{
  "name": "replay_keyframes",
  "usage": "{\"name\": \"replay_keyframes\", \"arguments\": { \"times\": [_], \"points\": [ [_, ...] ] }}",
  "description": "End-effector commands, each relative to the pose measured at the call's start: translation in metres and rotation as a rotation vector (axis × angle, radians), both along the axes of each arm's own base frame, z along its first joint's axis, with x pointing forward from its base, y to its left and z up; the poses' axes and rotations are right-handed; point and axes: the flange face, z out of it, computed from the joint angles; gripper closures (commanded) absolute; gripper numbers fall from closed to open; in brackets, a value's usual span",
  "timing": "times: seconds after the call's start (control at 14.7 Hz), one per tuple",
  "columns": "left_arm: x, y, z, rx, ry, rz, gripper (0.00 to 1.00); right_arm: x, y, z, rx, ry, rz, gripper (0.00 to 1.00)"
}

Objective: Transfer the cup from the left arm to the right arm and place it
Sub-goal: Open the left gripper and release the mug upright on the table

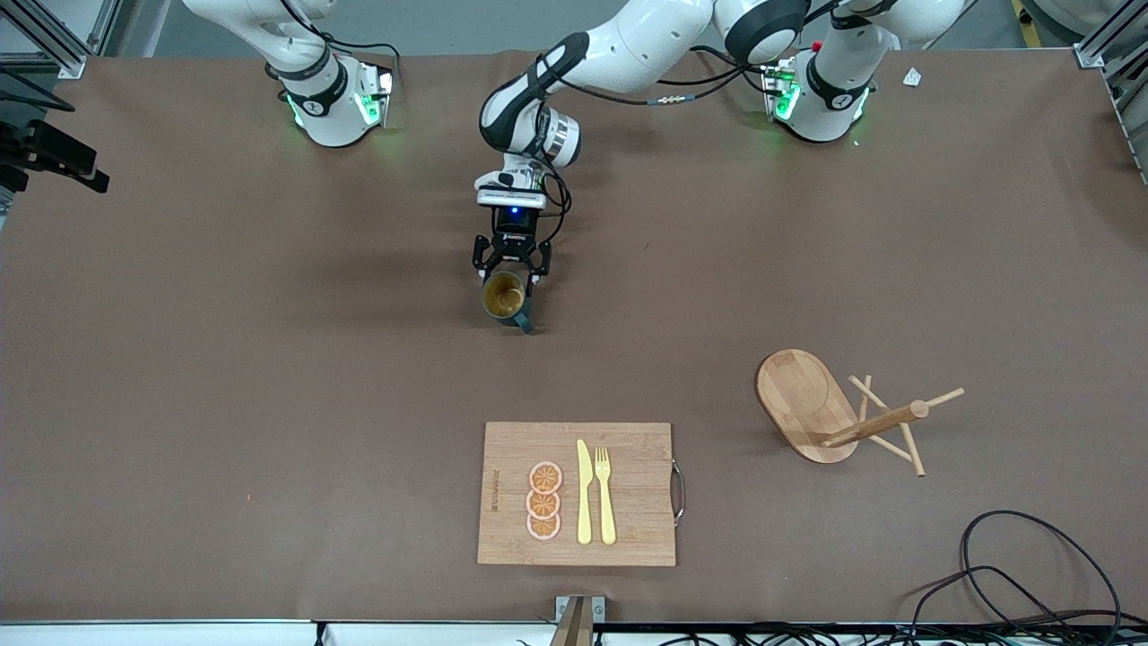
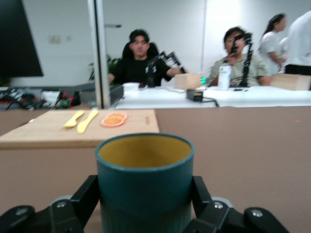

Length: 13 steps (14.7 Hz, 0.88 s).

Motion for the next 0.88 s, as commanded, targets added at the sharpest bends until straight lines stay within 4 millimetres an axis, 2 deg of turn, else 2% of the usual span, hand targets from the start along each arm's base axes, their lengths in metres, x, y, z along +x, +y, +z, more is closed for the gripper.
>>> {"name": "replay_keyframes", "arguments": {
  "times": [0.0,0.14,0.27,0.41,0.47,0.54,0.75,0.81],
  "points": [
    [-0.007,0.001,0.001,0.049,0.064,0.065,0.01,0.000,-0.001,0.001,-0.001,0.001,-0.014,0.00],
    [-0.017,-0.005,0.011,0.072,0.119,0.090,0.00,0.006,-0.003,-0.006,-0.004,0.008,-0.016,0.00],
    [-0.017,-0.007,0.034,0.114,0.197,0.154,0.00,0.011,-0.007,-0.014,-0.006,0.018,-0.023,0.00],
    [-0.018,-0.019,0.071,0.123,0.268,0.187,0.00,0.013,-0.015,-0.013,-0.003,-0.002,-0.038,0.00],
    [-0.009,-0.021,0.093,0.124,0.311,0.220,0.00,0.015,-0.018,-0.015,-0.001,-0.002,-0.045,0.00],
    [-0.006,-0.024,0.113,0.130,0.347,0.223,0.00,0.023,-0.020,-0.028,0.003,0.022,-0.051,0.00],
    [0.018,-0.022,0.193,0.104,0.488,0.237,0.00,0.044,-0.024,-0.068,-0.006,0.092,-0.049,0.00],
    [0.033,-0.015,0.217,0.104,0.536,0.246,0.00,0.052,-0.026,-0.085,-0.009,0.125,-0.051,0.00]
  ]
}}
